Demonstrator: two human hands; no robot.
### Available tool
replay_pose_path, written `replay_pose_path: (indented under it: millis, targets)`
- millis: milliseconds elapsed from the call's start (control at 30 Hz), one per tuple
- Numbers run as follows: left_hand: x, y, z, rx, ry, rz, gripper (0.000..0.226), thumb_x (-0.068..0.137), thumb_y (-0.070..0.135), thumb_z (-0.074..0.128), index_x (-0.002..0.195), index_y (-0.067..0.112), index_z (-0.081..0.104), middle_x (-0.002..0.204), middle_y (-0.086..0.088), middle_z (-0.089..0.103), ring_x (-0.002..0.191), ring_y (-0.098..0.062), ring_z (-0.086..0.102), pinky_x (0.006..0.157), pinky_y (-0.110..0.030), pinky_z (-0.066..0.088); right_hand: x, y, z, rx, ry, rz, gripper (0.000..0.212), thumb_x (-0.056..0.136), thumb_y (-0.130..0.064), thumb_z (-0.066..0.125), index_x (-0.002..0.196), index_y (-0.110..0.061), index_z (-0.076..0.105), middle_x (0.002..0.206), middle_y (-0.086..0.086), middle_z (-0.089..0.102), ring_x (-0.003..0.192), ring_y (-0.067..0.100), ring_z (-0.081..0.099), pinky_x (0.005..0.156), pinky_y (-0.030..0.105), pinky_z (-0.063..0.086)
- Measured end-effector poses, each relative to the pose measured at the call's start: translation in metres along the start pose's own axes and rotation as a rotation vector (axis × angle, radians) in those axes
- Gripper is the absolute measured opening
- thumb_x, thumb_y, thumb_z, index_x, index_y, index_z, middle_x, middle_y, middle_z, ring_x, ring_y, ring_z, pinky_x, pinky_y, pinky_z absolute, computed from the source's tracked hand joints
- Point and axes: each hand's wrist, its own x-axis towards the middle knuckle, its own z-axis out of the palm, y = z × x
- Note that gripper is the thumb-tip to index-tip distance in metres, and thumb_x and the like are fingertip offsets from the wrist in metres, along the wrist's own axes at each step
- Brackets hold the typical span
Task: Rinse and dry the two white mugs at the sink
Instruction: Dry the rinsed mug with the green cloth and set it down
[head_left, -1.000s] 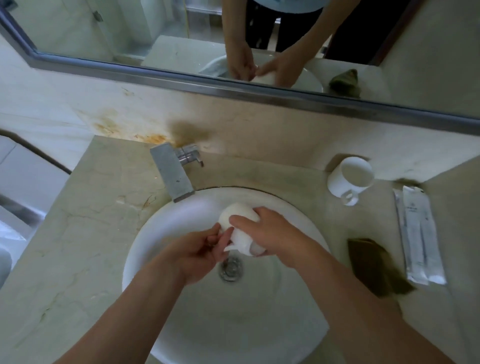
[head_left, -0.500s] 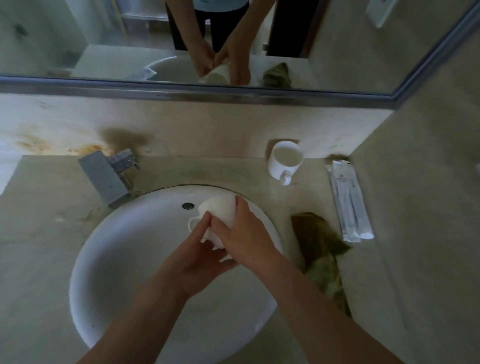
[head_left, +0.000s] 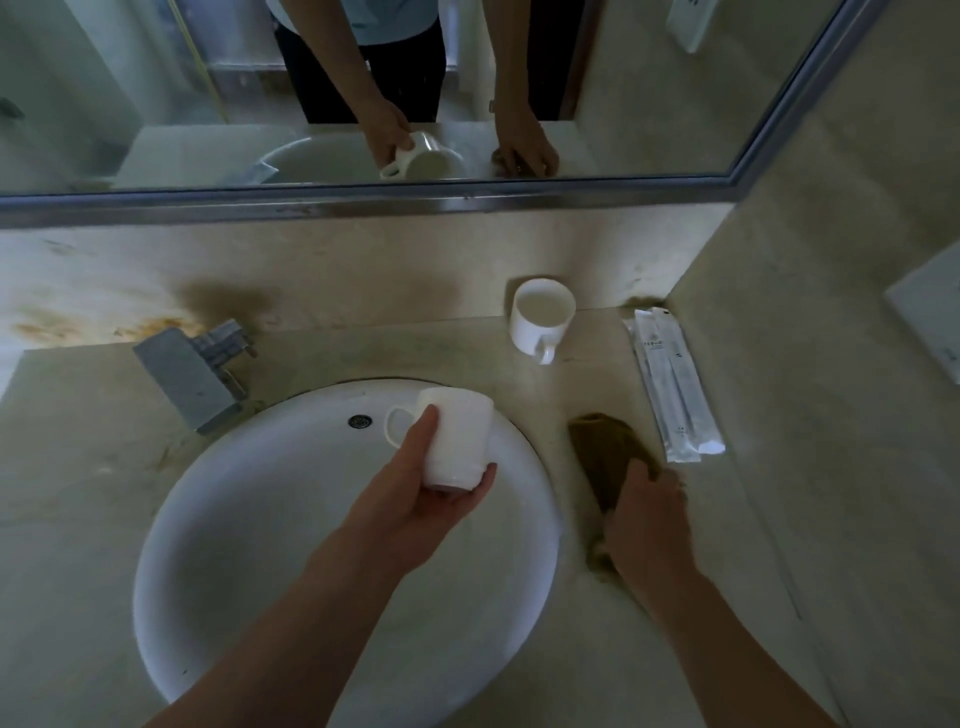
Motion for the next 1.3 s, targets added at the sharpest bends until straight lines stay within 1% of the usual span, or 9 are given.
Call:
replay_pose_path:
  millis: [167, 300, 500, 667, 800, 900, 967, 1100, 1300]
  targets:
    - [0.002, -0.006, 0.004, 0.140, -0.012, 0.103, 0.049, 0.093, 0.031, 0.077, 0.134, 0.008, 0.061, 0.133, -0.017, 0.070, 0.120, -0.033, 0.069, 0.106, -0.063, 0.053, -0.014, -0.025, -0.024, 0.426, 0.097, -0.235, 0.053, 0.096, -0.019, 0.069, 0.146, -0.016, 0.053, 0.115, 0.008, 0.058, 0.098, 0.022, 0.061, 0.080, 0.032, 0.051]
    - [0.001, -0.016, 0.013, 0.393, -0.026, 0.247, 0.049, 0.096, 0.041, 0.071, 0.135, 0.011, 0.065, 0.128, -0.021, 0.075, 0.114, -0.038, 0.075, 0.099, -0.055, 0.059, -0.052, -0.090, -0.028, 0.784, -0.020, -0.400, 0.044, 0.106, -0.045, 0.055, 0.147, -0.030, 0.055, 0.128, -0.004, 0.054, 0.112, 0.009, 0.062, 0.096, 0.029, 0.055]
    - [-0.010, -0.003, 0.012, 0.624, -0.060, 0.375, 0.044, 0.098, 0.041, 0.067, 0.135, 0.018, 0.066, 0.119, -0.014, 0.079, 0.108, -0.032, 0.078, 0.092, -0.050, 0.064, -0.057, -0.140, -0.022, 1.076, 0.029, -0.332, 0.043, 0.109, -0.055, 0.035, 0.147, -0.043, 0.051, 0.137, -0.010, 0.061, 0.121, 0.007, 0.063, 0.106, 0.035, 0.055]
    - [-0.014, 0.016, 0.003, 0.579, -0.154, 0.297, 0.065, 0.081, 0.051, 0.080, 0.138, 0.025, 0.064, 0.130, -0.014, 0.075, 0.122, -0.037, 0.071, 0.105, -0.060, 0.055, -0.036, -0.147, -0.028, 1.452, -0.397, -0.045, 0.043, 0.102, -0.069, 0.043, 0.118, -0.040, 0.071, 0.111, 0.000, 0.080, 0.098, 0.020, 0.080, 0.088, 0.045, 0.066]
    - [-0.014, 0.032, 0.014, 0.738, -0.172, 0.437, 0.063, 0.077, 0.050, 0.084, 0.135, 0.036, 0.064, 0.127, -0.004, 0.076, 0.120, -0.030, 0.072, 0.101, -0.053, 0.059, -0.037, -0.148, -0.018, 1.565, -0.375, -0.025, 0.046, 0.099, -0.070, 0.049, 0.128, -0.040, 0.069, 0.114, 0.000, 0.081, 0.102, 0.021, 0.080, 0.089, 0.050, 0.066]
    - [-0.013, 0.039, 0.017, 0.884, -0.084, 0.689, 0.090, 0.085, 0.032, 0.085, 0.159, 0.044, 0.035, 0.135, 0.005, 0.064, 0.119, -0.016, 0.069, 0.090, -0.030, 0.064, -0.036, -0.149, -0.024, 1.600, -0.320, -0.054, 0.045, 0.103, -0.064, 0.047, 0.132, -0.036, 0.067, 0.120, 0.003, 0.079, 0.107, 0.025, 0.079, 0.094, 0.053, 0.064]
    - [-0.016, 0.036, 0.021, 1.043, -0.010, 0.809, 0.081, 0.094, 0.027, 0.077, 0.159, 0.045, 0.032, 0.143, 0.004, 0.052, 0.121, -0.014, 0.064, 0.089, -0.025, 0.063, -0.039, -0.154, -0.026, 1.534, -0.234, -0.075, 0.040, 0.105, -0.060, 0.047, 0.131, -0.038, 0.066, 0.118, -0.002, 0.079, 0.106, 0.021, 0.078, 0.093, 0.049, 0.065]
    - [-0.019, 0.019, 0.034, 1.092, 0.082, 0.683, 0.077, 0.092, 0.055, 0.070, 0.157, 0.036, 0.035, 0.152, 0.008, 0.029, 0.122, -0.018, 0.058, 0.092, -0.028, 0.060, -0.051, -0.162, -0.022, 1.380, -0.119, -0.142, 0.037, 0.106, -0.058, 0.045, 0.133, -0.038, 0.062, 0.117, -0.012, 0.075, 0.106, 0.012, 0.075, 0.095, 0.045, 0.064]
    - [-0.014, 0.028, 0.033, 1.026, 0.081, 0.634, 0.098, 0.061, 0.077, 0.082, 0.144, 0.040, 0.045, 0.139, 0.004, 0.048, 0.113, -0.017, 0.067, 0.087, -0.037, 0.066, -0.056, -0.163, -0.025, 1.318, -0.103, -0.217, 0.038, 0.108, -0.058, 0.037, 0.131, -0.042, 0.062, 0.114, -0.016, 0.073, 0.106, 0.006, 0.071, 0.097, 0.040, 0.061]
